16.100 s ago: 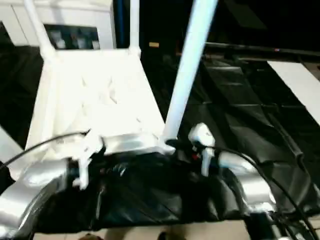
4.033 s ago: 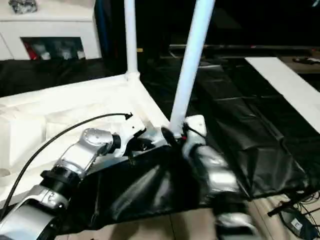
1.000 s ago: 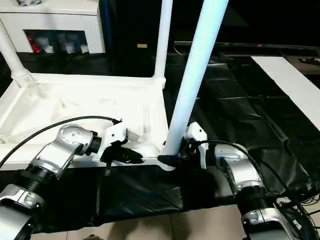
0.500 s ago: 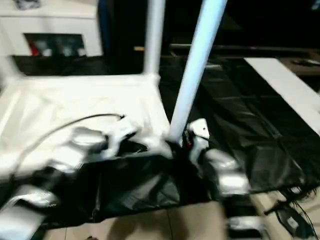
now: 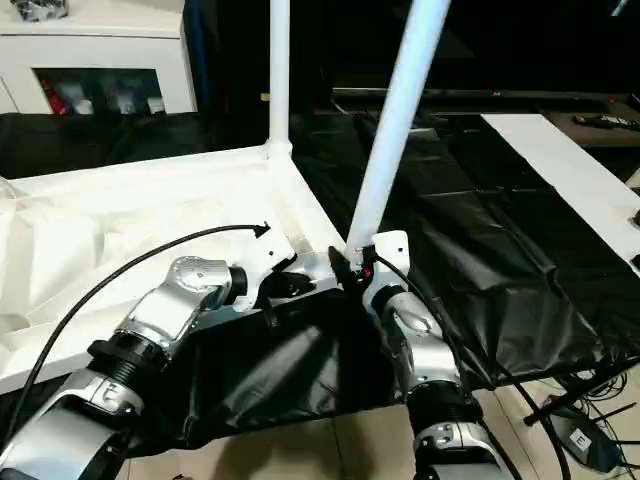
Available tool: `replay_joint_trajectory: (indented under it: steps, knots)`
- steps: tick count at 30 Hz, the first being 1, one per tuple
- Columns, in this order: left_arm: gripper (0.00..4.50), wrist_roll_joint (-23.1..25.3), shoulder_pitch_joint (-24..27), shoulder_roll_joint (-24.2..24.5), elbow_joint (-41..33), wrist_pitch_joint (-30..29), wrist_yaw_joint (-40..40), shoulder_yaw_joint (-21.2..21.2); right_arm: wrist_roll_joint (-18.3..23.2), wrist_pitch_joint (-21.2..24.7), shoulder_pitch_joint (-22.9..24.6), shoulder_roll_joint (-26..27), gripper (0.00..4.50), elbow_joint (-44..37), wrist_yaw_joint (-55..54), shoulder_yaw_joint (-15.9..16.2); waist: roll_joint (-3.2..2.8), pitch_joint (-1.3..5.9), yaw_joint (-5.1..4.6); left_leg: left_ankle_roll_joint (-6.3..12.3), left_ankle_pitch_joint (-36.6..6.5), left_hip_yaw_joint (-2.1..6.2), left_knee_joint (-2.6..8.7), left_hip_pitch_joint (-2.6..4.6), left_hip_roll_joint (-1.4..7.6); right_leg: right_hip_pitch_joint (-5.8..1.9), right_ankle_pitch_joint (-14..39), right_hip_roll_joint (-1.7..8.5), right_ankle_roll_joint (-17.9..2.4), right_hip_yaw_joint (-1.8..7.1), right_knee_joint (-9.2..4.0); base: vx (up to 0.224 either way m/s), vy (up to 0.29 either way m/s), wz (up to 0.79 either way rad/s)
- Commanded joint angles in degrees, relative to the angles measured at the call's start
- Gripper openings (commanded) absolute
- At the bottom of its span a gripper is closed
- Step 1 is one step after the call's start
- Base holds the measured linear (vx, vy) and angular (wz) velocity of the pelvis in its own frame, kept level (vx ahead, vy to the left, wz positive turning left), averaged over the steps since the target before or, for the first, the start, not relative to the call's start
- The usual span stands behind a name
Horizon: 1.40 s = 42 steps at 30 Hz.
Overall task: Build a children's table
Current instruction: Rotate leg to tighten
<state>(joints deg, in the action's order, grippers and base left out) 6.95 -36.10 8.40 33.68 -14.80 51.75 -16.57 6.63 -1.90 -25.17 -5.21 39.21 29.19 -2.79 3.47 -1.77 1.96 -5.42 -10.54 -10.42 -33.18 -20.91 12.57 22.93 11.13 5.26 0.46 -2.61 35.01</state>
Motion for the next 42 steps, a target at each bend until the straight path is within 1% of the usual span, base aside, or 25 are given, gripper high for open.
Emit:
replay_joint_trajectory:
  steps: [1, 2, 3, 4, 5, 6, 7, 8, 10, 12, 13, 18, 20, 24, 29, 32, 33, 34, 35, 36, 37, 38, 40, 41, 42]
  knots:
    - [0.0, -1.3, 1.2, -0.3, -0.3, 1.7, 4.5, -2.9, 0.3, 0.6, 0.6, -0.1, 3.87, -1.8, 8.4, 5.6, 0.17, 2.55, 0.16, 2.41, -14.0, -0.07, 4.23, -0.03, 0.55, -2.16, 13.6, 1.99, -9.5, 1.63, -4.82, 0.0, 0.0, 0.0]
    - [0.0, -1.3, 1.2, -0.3, -0.3, 1.7, 4.5, -2.9, 0.3, 0.6, 0.6, -0.1, 3.87, -1.8, 8.4, 5.6, 0.2, 2.5, 0.18, 2.61, -13.6, -0.09, 4.22, -0.1, 0.51, -2.17, 13.4, 2.02, -9.5, 1.62, -4.88, 0.0, 0.0, 0.0]
    - [0.0, -2.1, 1.4, 2.1, -1.0, 3.1, 8.4, -3.0, 1.5, 1.5, 1.7, -4.0, 3.87, -4.3, 15.7, 6.5, 0.28, 2.59, 0.2, 2.98, -12.5, -0.15, 4.08, -0.14, 0.49, -2.33, 12.4, 2.06, -9.8, 1.67, -4.74, 0.0, 0.0, 0.0]
    - [0.0, -2.4, 1.4, 2.9, -1.2, 3.5, 9.8, -3.0, 1.8, 1.7, 2.0, -5.2, 3.87, -5.0, 18.1, 6.7, 0.33, 2.84, 0.44, 3.9, -10.5, -0.15, 3.77, -0.25, 0.51, -2.73, 9.2, 2.01, -10.5, 1.67, -4.31, 0.0, 0.0, 0.0]
    - [0.0, -2.8, 1.4, 3.9, -1.4, 4.6, 11.8, -3.1, 2.1, 2.2, 2.3, -6.8, 3.87, -5.9, 21.3, 7.3, 0.16, 2.92, 0.39, 4.33, -9.2, -0.23, 3.67, -0.24, 0.56, -2.66, 6.8, 1.95, -11.1, 1.72, -4.02, 0.0, 0.0, 0.0]
    - [0.0, -3.3, 1.4, 4.7, -1.6, 5.6, 13.8, -3.2, 2.2, 2.8, 2.5, -8.3, 3.87, -6.4, 24.6, 7.9, 0.11, 2.96, 0.36, 5.23, -7.5, -0.32, 3.51, -0.09, 0.65, -2.6, 2.7, 1.84, -12.5, 1.69, -3.59, 0.0, 0.0, 0.0]
    - [0.0, -3.5, 1.3, 5.1, -1.8, 5.9, 14.8, -3.2, 2.2, 3.2, 2.6, -9.1, 3.87, -6.6, 26.4, 8.2, 0.2, 2.97, 0.32, 5.99, -6.8, -0.41, 3.38, -0.13, 0.53, -2.78, 0.6, 1.76, -13.6, 1.64, -3.41, 0.0, 0.0, 0.0]
    - [0.0, -3.8, 1.3, 5.6, -1.9, 6.1, 16.1, -3.2, 2.2, 3.7, 2.6, -10.0, 3.87, -6.8, 28.6, 8.7, 0.13, 2.91, 0.37, 6.39, -6.9, -0.5, 3.36, 0.09, 0.61, -2.63, 0.1, 1.79, -14.5, 1.63, -3.38, 0.0, 0.0, 0.0]
    - [0.0, -4.0, 0.8, 6.6, -1.8, 6.6, 18.1, -3.4, 1.9, 4.3, 2.6, -12.0, 3.87, -7.1, 32.9, 10.1, 0.05, 2.95, 0.52, 6.59, -7.0, -0.53, 3.28, 0.33, 0.73, -2.59, -0.4, 1.84, -15.3, 1.68, -3.24, 0.0, 0.0, 0.0]
    - [0.0, -4.0, -0.1, 7.5, -1.2, 7.5, 20.2, -3.7, 2.2, 5.5, 2.1, -13.8, 3.55, -7.2, 37.4, 11.6, -0.03, 2.83, 0.66, 6.27, -7.9, -0.57, 3.39, 0.48, 0.85, -2.55, 0.4, 1.8, -15.8, 1.64, -3.26, 0.0, 0.0, 0.0]
    - [0.0, -4.1, -0.4, 7.8, -1.1, 7.6, 20.9, -3.8, 2.2, 5.7, 1.8, -14.1, 3.55, -7.2, 38.4, 12.0, 0.0, 2.81, 0.77, 5.97, -8.6, -0.63, 3.39, 0.59, 0.93, -2.55, 1.0, 1.86, -15.9, 1.66, -3.3, 0.0, 0.0, 0.0]
    - [0.0, -4.3, -1.2, 9.1, -0.5, 8.8, 23.3, -4.4, 3.1, 9.0, 0.9, -15.3, 3.13, -7.9, 43.7, 14.2, 0.09, 2.65, 1.14, 4.24, -10.8, -0.7, 3.55, 0.72, 0.99, -2.47, 4.8, 2.1, -15.2, 1.79, -3.58, 0.0, 0.0, 0.0]
    - [0.0, -4.3, -1.4, 9.2, -0.3, 8.9, 23.6, -4.5, 2.8, 9.1, 0.9, -15.5, 3.13, -7.9, 44.2, 14.6, 0.1, 2.68, 1.24, 4.07, -10.6, -0.72, 3.55, 0.75, 1.01, -2.46, 4.5, 2.07, -15.1, 1.79, -3.5, 0.0, 0.0, 0.0]
    - [0.0, -4.3, -1.7, 9.3, 0.6, 9.7, 24.7, -4.2, 2.7, 9.7, 0.8, -15.3, 2.73, -8.3, 45.3, 15.0, 0.2, 2.75, 1.54, 3.93, -9.4, -0.79, 3.43, 0.71, 0.96, -2.53, 3.3, 2.03, -15.2, 1.75, -3.28, 0.0, 0.0, 0.0]
    - [0.0, -4.4, -1.5, 8.5, 0.9, 8.6, 22.2, -3.1, 4.0, 11.4, 2.2, -14.2, 2.51, -9.2, 43.4, 13.7, 0.23, 2.77, 1.65, 3.77, -9.4, -0.77, 3.42, 0.67, 0.96, -2.56, 3.7, 2.11, -15.2, 1.73, -3.26, 0.0, 0.0, 0.0]
    - [0.0, -3.8, -1.4, 7.7, 1.0, 7.3, 18.7, -2.6, 4.5, 12.2, 3.6, -12.9, 2.5, -9.7, 39.2, 11.9, 0.15, 2.62, 1.76, 3.33, -10.4, -0.71, 3.6, 0.73, 0.99, -2.48, 5.2, 2.17, -14.7, 1.74, -3.5, 0.0, 0.0, 0.0]
    - [0.0, -3.6, -1.5, 7.1, 1.4, 6.8, 16.9, -2.3, 4.3, 11.9, 4.1, -12.0, 2.49, -9.6, 36.5, 11.0, 0.14, 2.49, 1.74, 2.7, -12.0, -0.72, 3.7, 0.88, 1.01, -2.25, 7.5, 2.22, -14.2, 1.77, -3.81, 0.0, 0.0, 0.0]
    - [0.0, -3.3, -1.6, 6.3, 1.8, 6.0, 14.7, -1.9, 4.1, 11.8, 4.6, -11.0, 2.49, -9.2, 33.6, 10.1, 0.26, 2.34, 1.59, 1.89, -13.6, -0.66, 3.9, 0.82, 1.02, -2.18, 10.6, 2.28, -13.4, 1.79, -4.12, 0.0, 0.0, 0.0]
    - [0.0, -3.1, -1.7, 4.9, 2.1, 4.9, 11.9, -1.3, 3.1, 11.0, 5.1, -9.5, 2.49, -8.4, 28.7, 8.9, 0.17, 2.16, 1.53, 0.91, -15.6, -0.51, 4.13, 0.92, 1.02, -2.01, 14.9, 2.43, -12.1, 1.75, -4.61, 0.0, 0.0, 0.0]
    - [0.0, -3.1, -1.7, 4.9, 2.2, 4.9, 11.7, -1.3, 3.1, 10.9, 5.1, -9.4, 2.49, -8.3, 28.4, 8.8, 0.22, 2.11, 1.49, 0.5, -16.5, -0.44, 4.17, 0.95, 0.98, -1.93, 17.1, 2.49, -11.4, 1.73, -4.83, 0.0, 0.0, 0.0]
    - [0.0, -2.9, -1.8, 3.7, 2.4, 4.3, 9.6, -0.9, 2.3, 10.2, 5.0, -8.0, 2.49, -7.0, 24.2, 7.9, 0.32, 2.01, 1.37, 0.07, -18.2, -0.22, 4.3, 0.98, 0.88, -1.84, 21.7, 2.51, -9.6, 1.65, -5.31, 0.0, 0.0, 0.0]
    - [0.0, -2.9, -1.9, 3.2, 2.4, 3.9, 8.7, -0.7, 2.1, 10.0, 4.9, -7.4, 2.49, -6.5, 22.3, 7.4, 0.3, 2.01, 1.27, -0.3, -18.3, -0.11, 4.35, 0.89, 0.91, -1.81, 22.6, 2.54, -9.1, 1.68, -5.32, 0.0, 0.0, 0.0]
    - [0.0, -3.2, -2.1, -0.1, 2.5, 1.9, 3.6, 0.4, 2.0, 9.1, 4.0, -3.0, 2.49, -3.4, 11.5, 4.2, 0.23, 1.94, 0.9, -1.12, -19.5, -0.03, 4.49, 1.03, 0.8, -1.3, 25.1, 2.53, -8.0, 1.68, -5.64, 0.0, 0.0, 0.0]
    - [0.0, -3.1, -2.2, -1.2, 2.5, 1.4, 1.5, 0.8, 2.3, 9.1, 3.4, -0.8, 2.49, -2.3, 6.8, 2.8, 0.13, 1.98, 0.69, -1.56, -20.3, 0.24, 4.62, 0.97, 0.77, -1.37, 26.6, 2.59, -7.2, 1.58, -5.8, 0.0, 0.0, 0.0]
    - [0.0, -2.9, -2.3, -1.5, 2.6, 1.4, 0.8, 0.7, 2.4, 8.9, 2.9, 0.3, 2.49, -1.8, 4.3, 2.1, 0.25, 2.05, 0.35, -1.78, -20.2, 0.39, 4.71, 0.69, 0.65, -1.45, 26.8, 2.5, -6.7, 1.52, -5.8, 0.0, 0.0, 0.0]
